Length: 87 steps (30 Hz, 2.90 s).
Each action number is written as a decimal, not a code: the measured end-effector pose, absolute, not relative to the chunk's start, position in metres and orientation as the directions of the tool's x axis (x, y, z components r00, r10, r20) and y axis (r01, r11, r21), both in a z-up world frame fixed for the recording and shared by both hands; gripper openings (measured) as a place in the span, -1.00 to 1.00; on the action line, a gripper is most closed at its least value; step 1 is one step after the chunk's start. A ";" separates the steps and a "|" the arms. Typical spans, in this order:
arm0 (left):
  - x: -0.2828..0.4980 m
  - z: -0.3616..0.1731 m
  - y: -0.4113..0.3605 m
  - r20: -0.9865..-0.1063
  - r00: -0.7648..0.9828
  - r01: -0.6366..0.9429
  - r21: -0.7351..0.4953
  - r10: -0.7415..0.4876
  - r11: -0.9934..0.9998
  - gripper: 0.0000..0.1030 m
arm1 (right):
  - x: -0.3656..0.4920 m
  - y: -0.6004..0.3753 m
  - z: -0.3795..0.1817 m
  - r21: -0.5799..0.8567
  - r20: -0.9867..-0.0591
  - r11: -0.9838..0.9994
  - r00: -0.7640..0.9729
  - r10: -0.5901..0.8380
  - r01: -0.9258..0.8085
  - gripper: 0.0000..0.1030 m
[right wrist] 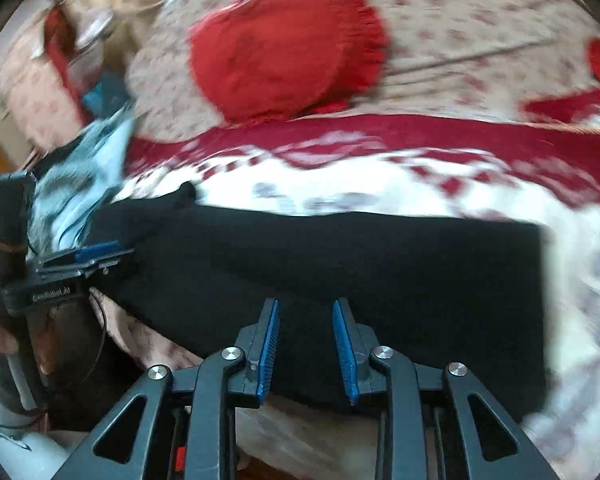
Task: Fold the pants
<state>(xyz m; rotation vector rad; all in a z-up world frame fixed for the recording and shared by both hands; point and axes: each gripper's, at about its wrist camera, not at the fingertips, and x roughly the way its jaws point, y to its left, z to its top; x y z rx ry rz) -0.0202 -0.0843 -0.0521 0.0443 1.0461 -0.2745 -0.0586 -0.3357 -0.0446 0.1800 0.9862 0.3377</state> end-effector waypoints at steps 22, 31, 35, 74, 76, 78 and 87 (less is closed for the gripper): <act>0.035 -0.047 -0.327 -0.880 0.261 0.675 -0.128 -0.397 0.727 0.22 | -0.111 -0.456 -0.068 0.518 -0.720 0.853 0.572 0.393 0.066 0.08; 0.043 -0.069 -0.371 -0.905 0.166 0.727 -0.156 -0.391 0.669 0.22 | -0.102 -0.455 -0.076 0.594 -0.669 0.802 0.594 0.447 0.065 0.14; 0.034 -0.075 -0.382 -0.913 0.201 0.766 -0.080 -0.356 0.638 0.22 | -0.101 -0.459 -0.076 0.622 -0.652 0.780 0.602 0.461 0.076 0.14; 0.027 0.006 -0.076 -0.800 0.444 0.401 -0.225 -0.404 0.888 -0.74 | -0.033 -0.227 -0.034 0.557 -0.611 0.686 0.328 0.720 -0.467 -0.70; 0.027 -0.003 -0.061 -0.811 0.438 0.352 -0.243 -0.389 0.904 -0.73 | -0.023 -0.212 -0.053 0.554 -0.644 0.698 0.297 0.705 -0.454 -0.70; 0.023 -0.010 -0.052 -0.818 0.435 0.326 -0.247 -0.377 0.912 -0.74 | -0.019 -0.205 -0.062 0.562 -0.658 0.703 0.279 0.699 -0.435 -0.65; 0.000 -0.033 -0.059 -0.836 0.375 0.307 -0.296 -0.401 0.905 -0.43 | -0.039 -0.277 0.001 0.570 -0.545 0.701 0.442 0.713 -0.429 -0.14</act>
